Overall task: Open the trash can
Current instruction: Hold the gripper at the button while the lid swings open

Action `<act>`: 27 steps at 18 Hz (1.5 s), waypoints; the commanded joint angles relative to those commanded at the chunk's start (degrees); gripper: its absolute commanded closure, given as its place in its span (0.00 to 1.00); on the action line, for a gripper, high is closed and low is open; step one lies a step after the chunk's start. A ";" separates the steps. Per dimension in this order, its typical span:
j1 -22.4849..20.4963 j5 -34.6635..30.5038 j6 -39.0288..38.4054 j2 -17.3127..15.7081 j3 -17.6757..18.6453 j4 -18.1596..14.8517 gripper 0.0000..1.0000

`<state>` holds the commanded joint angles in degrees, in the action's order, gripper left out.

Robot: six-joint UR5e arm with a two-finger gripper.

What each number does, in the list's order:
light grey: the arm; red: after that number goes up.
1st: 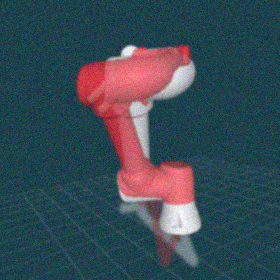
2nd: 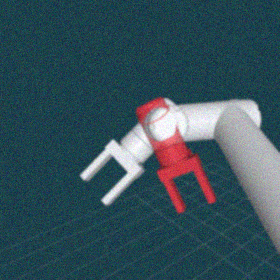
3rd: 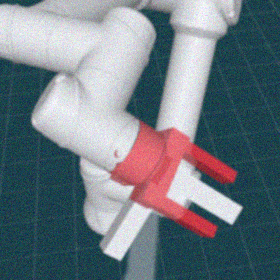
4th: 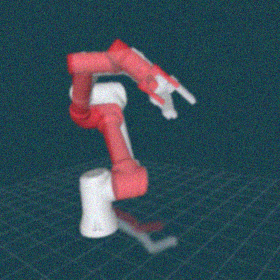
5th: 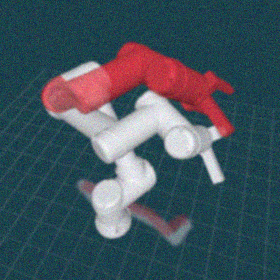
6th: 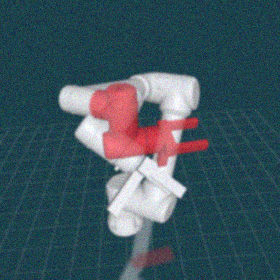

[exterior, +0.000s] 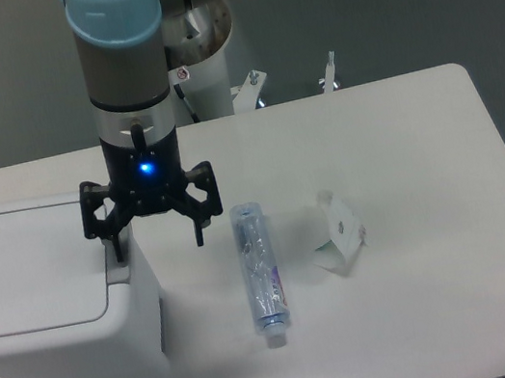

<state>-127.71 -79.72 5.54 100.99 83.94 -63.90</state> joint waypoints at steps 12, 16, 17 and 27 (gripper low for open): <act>0.00 0.00 0.17 0.00 0.44 0.09 0.00; -0.09 0.00 0.18 0.00 0.35 0.09 0.00; -0.09 0.00 0.18 0.00 0.35 0.09 0.00; -0.17 0.00 0.96 0.00 -2.28 0.09 0.00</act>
<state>-127.88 -79.72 6.50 100.99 81.66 -63.81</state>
